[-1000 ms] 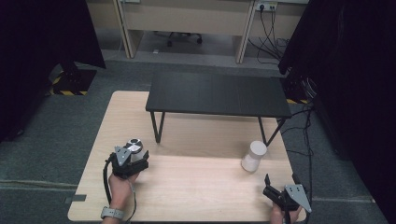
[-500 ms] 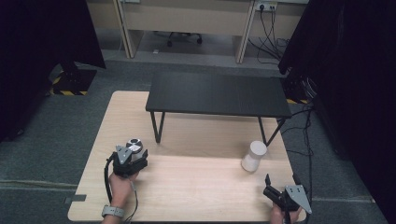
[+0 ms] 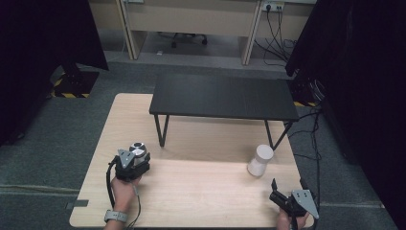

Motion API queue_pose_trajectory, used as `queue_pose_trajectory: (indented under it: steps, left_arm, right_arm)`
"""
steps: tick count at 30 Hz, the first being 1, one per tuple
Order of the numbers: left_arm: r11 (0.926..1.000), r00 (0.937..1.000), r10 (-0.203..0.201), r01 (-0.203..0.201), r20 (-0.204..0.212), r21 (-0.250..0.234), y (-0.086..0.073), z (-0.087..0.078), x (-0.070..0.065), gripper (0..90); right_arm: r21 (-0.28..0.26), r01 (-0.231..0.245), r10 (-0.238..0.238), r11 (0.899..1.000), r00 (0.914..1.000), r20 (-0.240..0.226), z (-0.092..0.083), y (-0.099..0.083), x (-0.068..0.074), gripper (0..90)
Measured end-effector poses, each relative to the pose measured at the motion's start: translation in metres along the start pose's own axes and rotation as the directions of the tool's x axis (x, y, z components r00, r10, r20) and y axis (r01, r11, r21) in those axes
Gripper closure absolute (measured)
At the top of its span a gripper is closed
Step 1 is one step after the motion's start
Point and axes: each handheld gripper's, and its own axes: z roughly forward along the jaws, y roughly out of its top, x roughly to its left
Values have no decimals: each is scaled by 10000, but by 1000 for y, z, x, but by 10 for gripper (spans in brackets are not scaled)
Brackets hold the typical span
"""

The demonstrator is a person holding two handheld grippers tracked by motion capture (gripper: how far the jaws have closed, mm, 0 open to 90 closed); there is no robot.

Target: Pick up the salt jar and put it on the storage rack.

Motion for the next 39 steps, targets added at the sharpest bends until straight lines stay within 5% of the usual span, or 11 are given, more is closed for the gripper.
queue_pose_trajectory:
  steps: [28, 39]
  left_arm:
    - [9999, 9998, -90, 93, -201, 142, 5, 0, -5, 312]
    - [9999, 9999, -131, 133, 95, -111, 10, -12, -8, 312]
  right_arm:
    - [168, 174, -172, 9997, 9998, -74, 2, 3, 1, 3]
    - [174, 124, -122, 9998, 9999, -113, 1, 3, -1, 3]
